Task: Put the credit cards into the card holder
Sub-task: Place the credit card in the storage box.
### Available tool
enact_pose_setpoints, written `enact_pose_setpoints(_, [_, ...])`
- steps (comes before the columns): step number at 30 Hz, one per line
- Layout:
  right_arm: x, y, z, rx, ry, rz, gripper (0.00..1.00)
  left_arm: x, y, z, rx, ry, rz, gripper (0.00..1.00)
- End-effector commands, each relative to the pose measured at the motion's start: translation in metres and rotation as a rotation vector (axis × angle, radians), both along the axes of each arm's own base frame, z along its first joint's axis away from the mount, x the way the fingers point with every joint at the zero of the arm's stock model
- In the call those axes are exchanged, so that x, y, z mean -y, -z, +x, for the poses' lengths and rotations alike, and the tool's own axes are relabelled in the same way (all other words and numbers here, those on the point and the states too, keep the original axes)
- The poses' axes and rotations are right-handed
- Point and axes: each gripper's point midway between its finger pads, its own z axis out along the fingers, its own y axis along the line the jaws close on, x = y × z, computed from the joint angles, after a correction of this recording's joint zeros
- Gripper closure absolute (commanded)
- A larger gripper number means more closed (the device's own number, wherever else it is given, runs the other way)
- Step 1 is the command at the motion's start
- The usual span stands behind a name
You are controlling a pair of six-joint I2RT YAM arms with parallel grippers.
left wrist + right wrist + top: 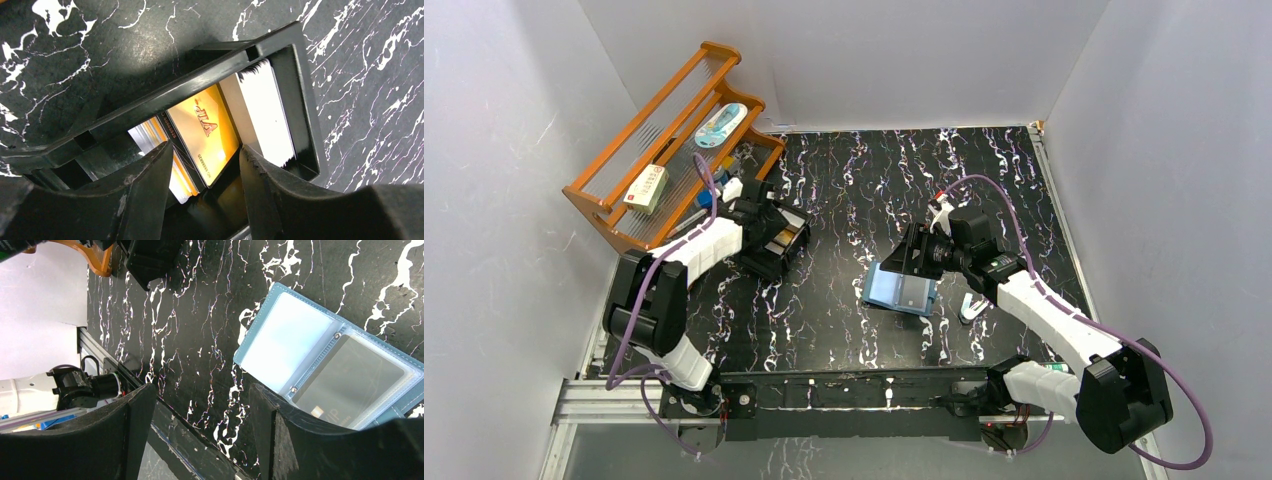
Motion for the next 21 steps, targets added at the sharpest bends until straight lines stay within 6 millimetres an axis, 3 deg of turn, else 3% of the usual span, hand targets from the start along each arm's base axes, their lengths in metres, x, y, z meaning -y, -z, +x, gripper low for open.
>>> enact_pose_setpoints(1, [-0.005, -0.028, 0.009, 0.084, -0.012, 0.028, 0.23, 0.002, -0.023, 0.019, 0.149, -0.081, -0.086, 0.51])
enact_pose_setpoints(9, [-0.005, -0.027, 0.009, 0.085, -0.013, 0.022, 0.23, 0.014, -0.014, 0.024, 0.147, -0.094, -0.166, 0.57])
enact_pose_setpoints(12, [-0.009, -0.026, 0.019, 0.091, 0.009, 0.040, 0.24, 0.012, -0.015, 0.019, 0.132, -0.105, -0.164, 0.58])
enact_pose_setpoints(17, [-0.040, -0.030, 0.050, 0.094, 0.000, 0.054, 0.26, 0.010, -0.019, 0.011, 0.135, -0.098, -0.173, 0.63])
enact_pose_setpoints(21, [-0.071, -0.030, 0.075, 0.104, -0.034, 0.027, 0.28, 0.027, -0.021, 0.000, 0.103, -0.006, -0.230, 0.69])
